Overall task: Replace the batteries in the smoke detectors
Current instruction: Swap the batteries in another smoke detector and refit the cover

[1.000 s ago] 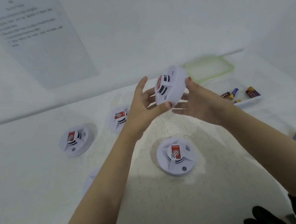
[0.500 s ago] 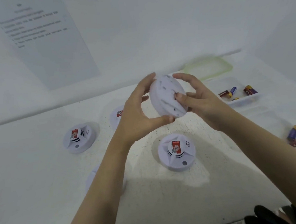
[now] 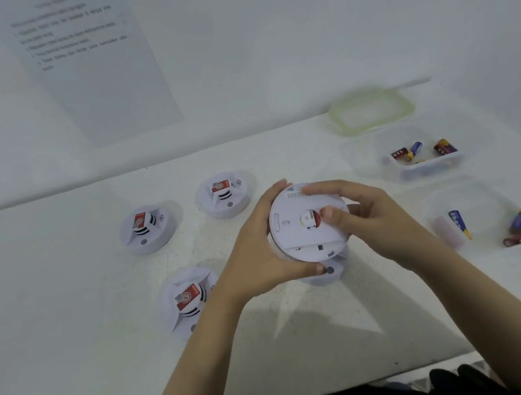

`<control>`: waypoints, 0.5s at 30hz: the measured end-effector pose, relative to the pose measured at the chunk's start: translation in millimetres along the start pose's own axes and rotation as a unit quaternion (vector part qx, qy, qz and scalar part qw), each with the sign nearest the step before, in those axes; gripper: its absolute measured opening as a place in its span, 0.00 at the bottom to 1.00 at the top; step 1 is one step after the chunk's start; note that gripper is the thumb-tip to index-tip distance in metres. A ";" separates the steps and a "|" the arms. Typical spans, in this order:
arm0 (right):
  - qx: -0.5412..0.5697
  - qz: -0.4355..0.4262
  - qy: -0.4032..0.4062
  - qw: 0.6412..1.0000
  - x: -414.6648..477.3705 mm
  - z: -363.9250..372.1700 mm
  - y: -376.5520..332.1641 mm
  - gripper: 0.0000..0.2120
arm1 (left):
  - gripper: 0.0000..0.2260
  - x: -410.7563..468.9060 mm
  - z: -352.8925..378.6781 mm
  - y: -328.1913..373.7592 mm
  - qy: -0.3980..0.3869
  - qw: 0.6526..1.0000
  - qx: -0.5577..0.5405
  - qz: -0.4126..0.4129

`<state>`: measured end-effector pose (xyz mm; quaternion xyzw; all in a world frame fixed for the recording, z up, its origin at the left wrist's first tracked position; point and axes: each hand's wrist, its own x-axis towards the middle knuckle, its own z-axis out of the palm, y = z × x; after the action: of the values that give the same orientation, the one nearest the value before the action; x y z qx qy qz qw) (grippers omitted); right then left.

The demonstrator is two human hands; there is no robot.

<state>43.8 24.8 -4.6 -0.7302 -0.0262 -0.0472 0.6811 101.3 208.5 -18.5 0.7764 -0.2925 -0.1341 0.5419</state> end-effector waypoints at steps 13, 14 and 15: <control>-0.073 -0.019 -0.180 0.981 -14.3 14.8 -16.8 0.31 | 0.44 -33.8 -12.5 -2.9 0.002 1.000 0.014 0.017; -0.069 -0.016 -0.188 0.980 -15.1 15.4 -16.7 0.31 | 0.43 -36.3 -12.8 -2.8 0.003 1.000 0.014 0.018; -0.067 -0.012 -0.194 0.979 -15.4 15.9 -16.5 0.31 | 0.43 -38.9 -13.2 -2.6 0.005 1.000 0.013 0.020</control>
<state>27.4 42.3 9.1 -0.7689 -0.1628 0.0855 0.6124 78.2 242.5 -20.1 0.7781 -0.3070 -0.1158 0.5356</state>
